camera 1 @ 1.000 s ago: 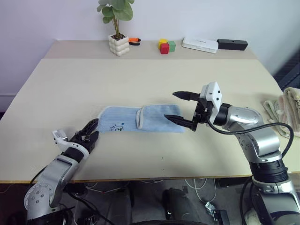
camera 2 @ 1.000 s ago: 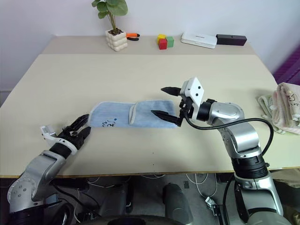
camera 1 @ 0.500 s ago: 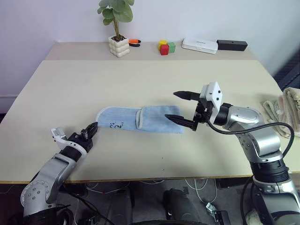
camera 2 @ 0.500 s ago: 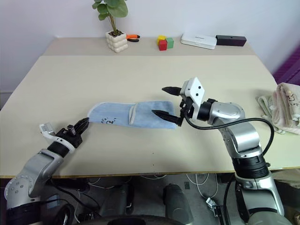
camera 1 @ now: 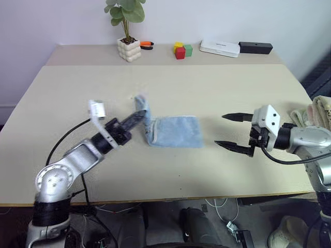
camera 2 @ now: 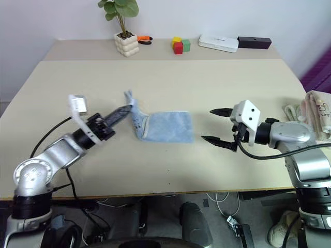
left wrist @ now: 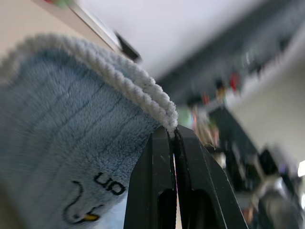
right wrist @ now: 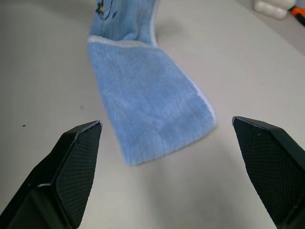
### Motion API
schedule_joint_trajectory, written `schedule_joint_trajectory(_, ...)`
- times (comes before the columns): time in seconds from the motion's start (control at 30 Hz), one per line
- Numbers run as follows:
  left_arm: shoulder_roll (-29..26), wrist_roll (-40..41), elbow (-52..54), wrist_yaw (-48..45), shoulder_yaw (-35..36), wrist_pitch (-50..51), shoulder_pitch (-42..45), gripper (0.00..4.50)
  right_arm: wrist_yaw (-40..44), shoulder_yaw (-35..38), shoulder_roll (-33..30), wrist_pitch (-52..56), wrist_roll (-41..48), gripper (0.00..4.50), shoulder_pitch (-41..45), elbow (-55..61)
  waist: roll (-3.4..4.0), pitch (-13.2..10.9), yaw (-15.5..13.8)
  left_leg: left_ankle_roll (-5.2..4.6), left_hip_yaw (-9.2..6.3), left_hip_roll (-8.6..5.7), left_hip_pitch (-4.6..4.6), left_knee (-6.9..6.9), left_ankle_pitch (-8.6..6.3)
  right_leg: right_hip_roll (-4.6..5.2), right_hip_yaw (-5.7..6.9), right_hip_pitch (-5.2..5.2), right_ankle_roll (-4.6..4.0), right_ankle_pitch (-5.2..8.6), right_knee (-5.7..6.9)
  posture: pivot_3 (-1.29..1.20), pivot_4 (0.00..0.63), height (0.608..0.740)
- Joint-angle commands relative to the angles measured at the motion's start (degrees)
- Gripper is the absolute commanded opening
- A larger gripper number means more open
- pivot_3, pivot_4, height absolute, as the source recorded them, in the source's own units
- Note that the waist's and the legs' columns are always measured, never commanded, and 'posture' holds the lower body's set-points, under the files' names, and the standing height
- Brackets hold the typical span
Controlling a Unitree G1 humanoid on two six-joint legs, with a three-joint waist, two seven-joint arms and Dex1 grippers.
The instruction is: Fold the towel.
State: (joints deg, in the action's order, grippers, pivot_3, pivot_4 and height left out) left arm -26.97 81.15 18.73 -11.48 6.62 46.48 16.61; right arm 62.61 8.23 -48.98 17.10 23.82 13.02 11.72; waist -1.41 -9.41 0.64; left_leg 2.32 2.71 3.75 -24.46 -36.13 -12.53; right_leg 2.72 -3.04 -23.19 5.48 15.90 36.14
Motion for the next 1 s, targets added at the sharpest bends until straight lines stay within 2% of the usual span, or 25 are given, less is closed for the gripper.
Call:
schedule_joint_trajectory(0.03, -0.9, -7.8, -0.4, -9.2, -7.1, 2.1, 5.6, 0.04, -1.3, 2.6, -0.3, -0.5, 0.8, 4.50, -0.5, 2.1, 0.00, 0.0, 0.0, 0.00, -0.02, 0.00, 0.00, -0.01, 0.00, -0.03, 0.00, 0.00, 0.01, 0.00, 0.01, 0.00, 0.150, 0.740)
schedule_joint_trajectory(0.17, -0.7, -19.0, -8.2, -19.6, -14.9, 1.2, 13.6, 0.04, -2.4, 3.4, -0.2, -0.1, 1.0, 4.50, -1.6, 3.1, 0.00, 0.0, -0.1, 0.00, -0.02, -0.03, 0.00, -0.02, 0.00, -0.03, -0.01, 0.00, 0.02, 0.00, 0.01, 0.00, 0.150, 0.740)
schedule_joint_trajectory(0.27, 1.8, -22.6, -13.6, -23.9, -16.2, 0.9, 17.3, 0.04, -3.0, 3.9, -0.1, 0.0, 1.1, 4.50, -1.9, 3.2, -0.02, 0.0, 0.0, 0.00, -0.02, -0.03, -0.01, -0.02, 0.00, -0.03, -0.01, 0.01, 0.04, 0.00, 0.00, 0.00, 0.150, 0.740)
schedule_joint_trajectory(0.4, 8.2, -31.3, -22.6, -26.8, -19.0, -3.1, 22.0, 0.04, -4.3, 4.2, 0.2, 0.0, 0.9, 4.50, -2.7, 4.2, -0.02, 0.0, -0.2, -0.01, -0.05, -0.03, -0.03, -0.02, 0.00, -0.04, 0.00, 0.00, 0.10, 0.02, 0.01, 0.00, 0.150, 0.740)
schedule_joint_trajectory(0.6, 15.4, -40.2, -29.2, -31.9, -22.7, -6.4, 25.1, 0.04, -5.6, 4.0, 0.3, -0.3, 0.6, 4.50, -3.0, 4.5, -0.03, 0.0, -0.1, -0.01, -0.06, -0.03, -0.04, -0.01, 0.00, -0.04, -0.01, 0.00, 0.20, 0.00, 0.02, 0.00, 0.150, 0.740)
schedule_joint_trajectory(0.73, 17.4, -45.3, -32.0, -35.8, -24.9, -8.1, 25.2, 0.04, -6.0, 3.9, 0.3, -0.5, 0.5, 4.50, -2.9, 4.5, -0.03, 0.0, 0.0, -0.01, -0.07, -0.04, -0.04, -0.01, 0.00, -0.05, -0.01, 0.00, 0.24, -0.01, 0.02, 0.00, 0.150, 0.740)
schedule_joint_trajectory(0.87, 18.9, -48.2, -36.3, -35.6, -23.7, -7.3, 25.7, 0.04, -6.4, 4.1, 0.1, -0.8, 0.3, 4.50, -3.0, 4.6, -0.02, 0.0, 0.0, -0.01, -0.12, -0.03, -0.03, -0.01, 0.00, -0.08, 0.00, -0.01, 0.28, 0.00, 0.05, 0.00, 0.150, 0.740)
schedule_joint_trajectory(0.93, 19.2, -49.4, -37.7, -36.1, -23.1, -8.0, 25.8, 0.61, -6.6, 4.2, 0.1, -0.9, 0.2, 4.50, -3.1, 4.6, -0.02, 0.0, 0.0, -0.01, -0.12, -0.03, -0.04, -0.01, 0.00, -0.07, -0.01, 0.00, 0.29, -0.01, 0.05, 0.00, 0.150, 0.740)
schedule_joint_trajectory(1.0, 19.4, -49.2, -37.4, -37.1, -22.5, -7.3, 25.6, 1.43, -6.6, 4.1, 0.1, -0.9, 0.3, 4.50, -3.1, 4.5, -0.02, 0.0, 0.0, -0.01, -0.12, -0.03, -0.05, -0.02, 0.00, -0.07, -0.01, 0.00, 0.31, -0.01, 0.05, 0.00, 0.150, 0.740)
